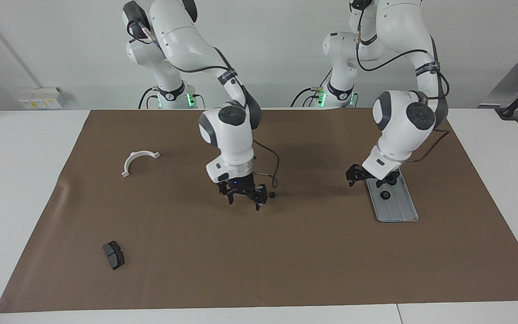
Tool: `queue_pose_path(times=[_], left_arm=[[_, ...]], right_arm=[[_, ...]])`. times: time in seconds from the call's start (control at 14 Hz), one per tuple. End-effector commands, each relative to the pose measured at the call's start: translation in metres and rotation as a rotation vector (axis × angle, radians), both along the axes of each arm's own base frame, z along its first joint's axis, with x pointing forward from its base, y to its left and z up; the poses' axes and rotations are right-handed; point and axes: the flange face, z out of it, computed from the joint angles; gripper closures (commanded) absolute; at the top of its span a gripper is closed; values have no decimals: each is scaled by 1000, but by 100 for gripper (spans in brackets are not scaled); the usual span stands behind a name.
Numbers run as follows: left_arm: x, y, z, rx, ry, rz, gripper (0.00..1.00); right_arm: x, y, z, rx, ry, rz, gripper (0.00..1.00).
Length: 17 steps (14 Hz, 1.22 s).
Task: Pick bearing gear from pile to tray
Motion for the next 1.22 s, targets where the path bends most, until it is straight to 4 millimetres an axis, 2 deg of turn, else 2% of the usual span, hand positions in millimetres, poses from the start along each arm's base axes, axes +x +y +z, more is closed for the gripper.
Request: queue_pose_path(times=[0.0, 0.14, 0.29, 0.5, 0.72, 0.86, 1.07, 1.15], left_arm=[[-5, -55, 14, -11, -39, 102, 0], [-16, -100, 17, -30, -66, 158, 0], [-21, -148, 12, -30, -60, 161, 5], [-10, -198, 3, -26, -80, 213, 5], [-9, -218, -14, -17, -73, 211, 5], [-16, -236, -30, -6, -61, 198, 7], [-24, -246, -37, 3, -64, 182, 10], [-25, -247, -38, 6, -66, 183, 11]], right_arm=[[4, -59, 32, -64, 20, 98, 0], [7, -97, 51, -91, 36, 123, 0], [6, -120, 68, -108, 50, 134, 0], [-4, -135, 98, -106, 62, 106, 0], [-15, -151, 123, -102, 72, 79, 0], [-22, -165, 141, -100, 79, 73, 0], [-37, -202, 168, -107, 112, 131, 0], [-40, -222, 172, -113, 130, 124, 0]])
